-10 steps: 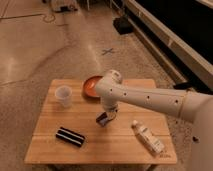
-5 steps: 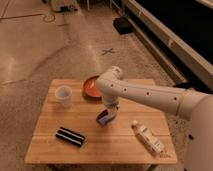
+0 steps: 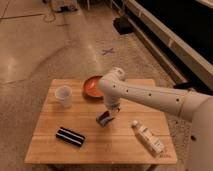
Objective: Place the pepper on the white sponge
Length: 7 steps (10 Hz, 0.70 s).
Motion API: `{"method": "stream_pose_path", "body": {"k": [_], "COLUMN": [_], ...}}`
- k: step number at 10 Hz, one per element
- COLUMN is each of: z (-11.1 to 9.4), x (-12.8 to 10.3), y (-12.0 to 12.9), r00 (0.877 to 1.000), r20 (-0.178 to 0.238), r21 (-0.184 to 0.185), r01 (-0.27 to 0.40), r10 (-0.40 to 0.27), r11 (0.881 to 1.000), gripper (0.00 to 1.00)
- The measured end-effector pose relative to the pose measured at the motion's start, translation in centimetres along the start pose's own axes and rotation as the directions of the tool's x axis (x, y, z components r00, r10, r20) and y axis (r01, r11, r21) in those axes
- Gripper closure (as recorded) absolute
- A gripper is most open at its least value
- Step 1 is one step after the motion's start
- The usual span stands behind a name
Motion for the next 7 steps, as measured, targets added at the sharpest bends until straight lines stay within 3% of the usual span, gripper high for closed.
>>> {"method": "stream_pose_path", "body": {"k": [3, 5, 6, 7], "z": [-0.1, -0.4, -0.1, 0.3], "x": [-1.7, -2.5, -2.1, -1.3], "y": [-0.9, -0.1, 0.6, 1.0], "r00": [1.0, 0.999, 0.999, 1.0], "r20": [0.007, 0.006, 0.008, 0.014], "r21": [0.003, -0.008, -0.018, -0.018], "r01": [0.025, 0.037, 0.033, 0.021], "r10": [-0.025, -0.037, -0.033, -0.02], "r11": [1.0, 0.999, 0.999, 1.0], "gripper": [0.48, 0.65, 0.67, 0.63]}}
